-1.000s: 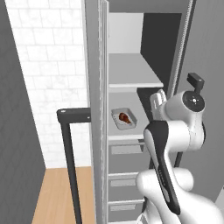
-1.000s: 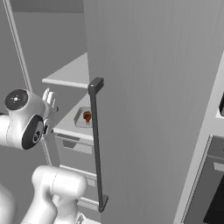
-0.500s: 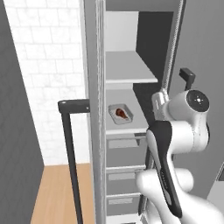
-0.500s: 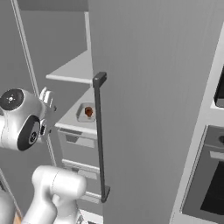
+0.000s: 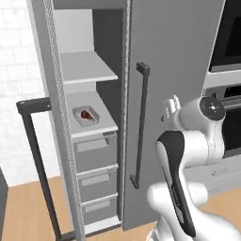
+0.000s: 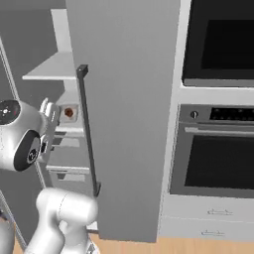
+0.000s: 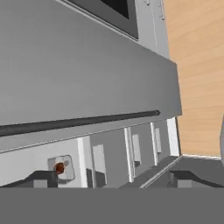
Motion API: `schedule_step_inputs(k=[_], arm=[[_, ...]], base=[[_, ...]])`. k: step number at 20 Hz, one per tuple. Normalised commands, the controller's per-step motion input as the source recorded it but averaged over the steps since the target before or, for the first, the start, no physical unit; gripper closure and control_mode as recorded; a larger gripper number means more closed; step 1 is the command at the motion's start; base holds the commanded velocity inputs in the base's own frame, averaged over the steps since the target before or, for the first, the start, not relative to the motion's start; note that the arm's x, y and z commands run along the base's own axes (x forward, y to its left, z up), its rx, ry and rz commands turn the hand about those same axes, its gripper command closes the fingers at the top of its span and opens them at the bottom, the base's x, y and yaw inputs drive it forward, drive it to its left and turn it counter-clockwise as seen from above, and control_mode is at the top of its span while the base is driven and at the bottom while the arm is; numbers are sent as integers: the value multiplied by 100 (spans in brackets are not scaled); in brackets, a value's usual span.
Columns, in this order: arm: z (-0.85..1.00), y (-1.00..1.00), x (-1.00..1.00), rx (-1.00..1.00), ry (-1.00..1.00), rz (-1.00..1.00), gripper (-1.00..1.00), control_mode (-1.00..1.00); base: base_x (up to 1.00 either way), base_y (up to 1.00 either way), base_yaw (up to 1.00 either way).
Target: Take the meat container that has the chicken drumstick and place it on the second highest rack of the freezer. Then take the vegetable container that has the lime and avocado and place it on the highest rack of the freezer.
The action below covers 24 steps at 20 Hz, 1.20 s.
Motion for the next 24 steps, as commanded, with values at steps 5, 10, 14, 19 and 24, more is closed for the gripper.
schedule_step_inputs(k=[5,10,14,19,24], arm=[[0,0,0,0,0,0,-100,100],[0,0,0,0,0,0,-100,100],[0,0,0,0,0,0,-100,100],[0,0,0,0,0,0,-100,100],[0,0,0,0,0,0,-100,100]], base=[[-17,-69,-65],[0,-71,-62],[37,-76,-41],[61,-83,-13],[69,-74,0]])
